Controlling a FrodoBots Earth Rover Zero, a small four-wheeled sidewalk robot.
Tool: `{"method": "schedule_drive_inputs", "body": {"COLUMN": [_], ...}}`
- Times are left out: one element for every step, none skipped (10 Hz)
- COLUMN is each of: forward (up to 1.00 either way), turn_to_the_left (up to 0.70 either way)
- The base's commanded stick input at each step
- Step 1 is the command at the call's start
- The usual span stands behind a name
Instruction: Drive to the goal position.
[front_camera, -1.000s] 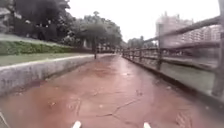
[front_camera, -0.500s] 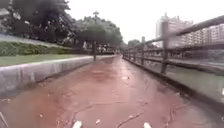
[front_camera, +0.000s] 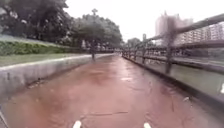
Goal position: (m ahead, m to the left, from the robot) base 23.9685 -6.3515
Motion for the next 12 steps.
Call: {"method": "schedule_drive_inputs", "body": {"forward": [0.5,0.5,0.5,0.5,0.5,0.5,0.5,0.5,0.5,0.5,0.5,0.5], "turn_to_the_left": [0.5,0.31,0.0,0.0,0.0,0.0,0.0,0.0,0.0,0.0,0.0,0.0]}}
